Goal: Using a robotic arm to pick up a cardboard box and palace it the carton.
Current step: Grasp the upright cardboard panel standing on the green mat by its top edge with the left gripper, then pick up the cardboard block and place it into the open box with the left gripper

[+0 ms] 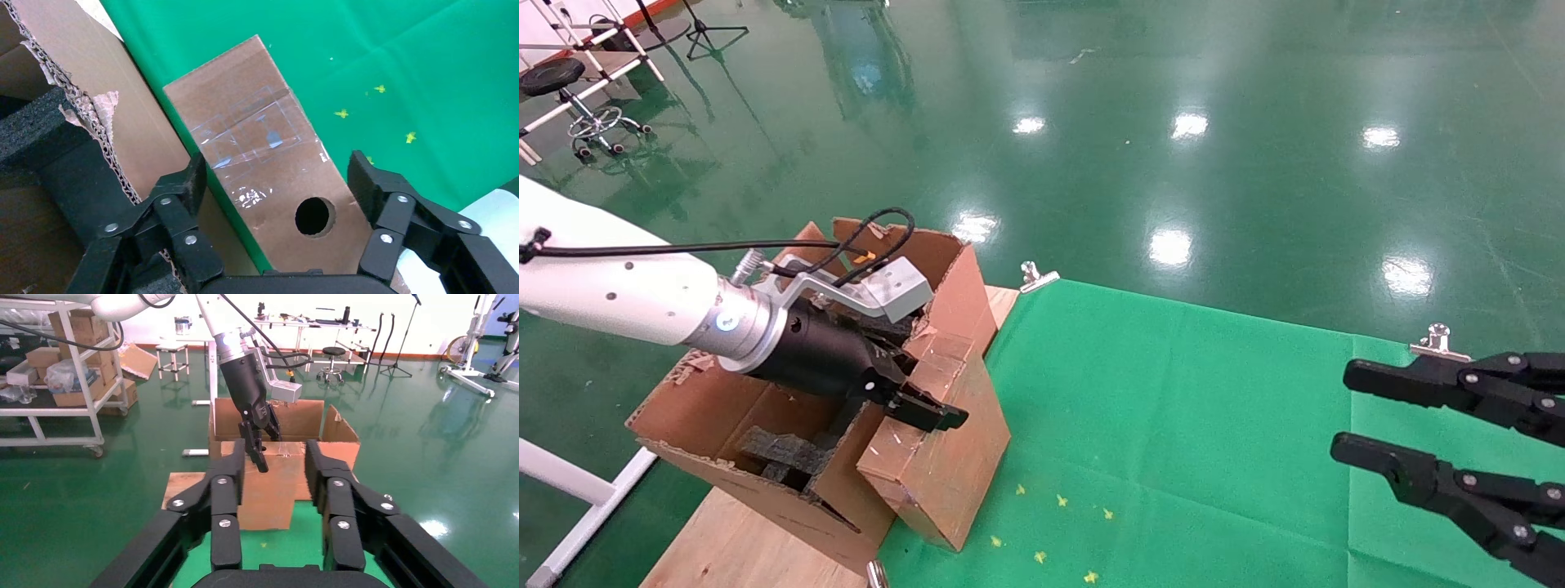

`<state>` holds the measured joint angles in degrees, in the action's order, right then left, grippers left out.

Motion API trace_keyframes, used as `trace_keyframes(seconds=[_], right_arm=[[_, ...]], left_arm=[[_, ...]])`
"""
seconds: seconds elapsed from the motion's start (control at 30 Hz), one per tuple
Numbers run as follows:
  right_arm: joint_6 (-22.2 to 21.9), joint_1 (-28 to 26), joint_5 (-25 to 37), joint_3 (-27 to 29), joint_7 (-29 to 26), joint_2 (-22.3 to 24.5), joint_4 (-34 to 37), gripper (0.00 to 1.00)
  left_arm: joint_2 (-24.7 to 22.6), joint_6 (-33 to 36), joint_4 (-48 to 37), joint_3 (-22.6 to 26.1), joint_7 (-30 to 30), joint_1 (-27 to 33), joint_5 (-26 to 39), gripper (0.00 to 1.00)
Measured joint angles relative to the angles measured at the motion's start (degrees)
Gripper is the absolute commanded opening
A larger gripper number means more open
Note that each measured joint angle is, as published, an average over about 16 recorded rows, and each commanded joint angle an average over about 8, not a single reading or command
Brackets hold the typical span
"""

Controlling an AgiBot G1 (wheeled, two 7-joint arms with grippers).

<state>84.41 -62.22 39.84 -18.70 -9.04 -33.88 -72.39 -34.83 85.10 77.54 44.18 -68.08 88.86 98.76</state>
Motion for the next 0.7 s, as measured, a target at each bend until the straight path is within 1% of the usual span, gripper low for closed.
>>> trace_keyframes(seconds=[0.43,0.7], right_arm=[[0.0,0.0,0.0,0.0,0.0,0.0,0.0,1.00],[0.0,0.0,0.0,0.0,0.0,0.0,0.0,1.00]], left_arm=[[0.0,0.1,-0.5,-0.3,0.4,0.4,-0.5,0.00],[0.7,1.2,-2.8,-2.1,4.1,3.0,-3.9,0.00]])
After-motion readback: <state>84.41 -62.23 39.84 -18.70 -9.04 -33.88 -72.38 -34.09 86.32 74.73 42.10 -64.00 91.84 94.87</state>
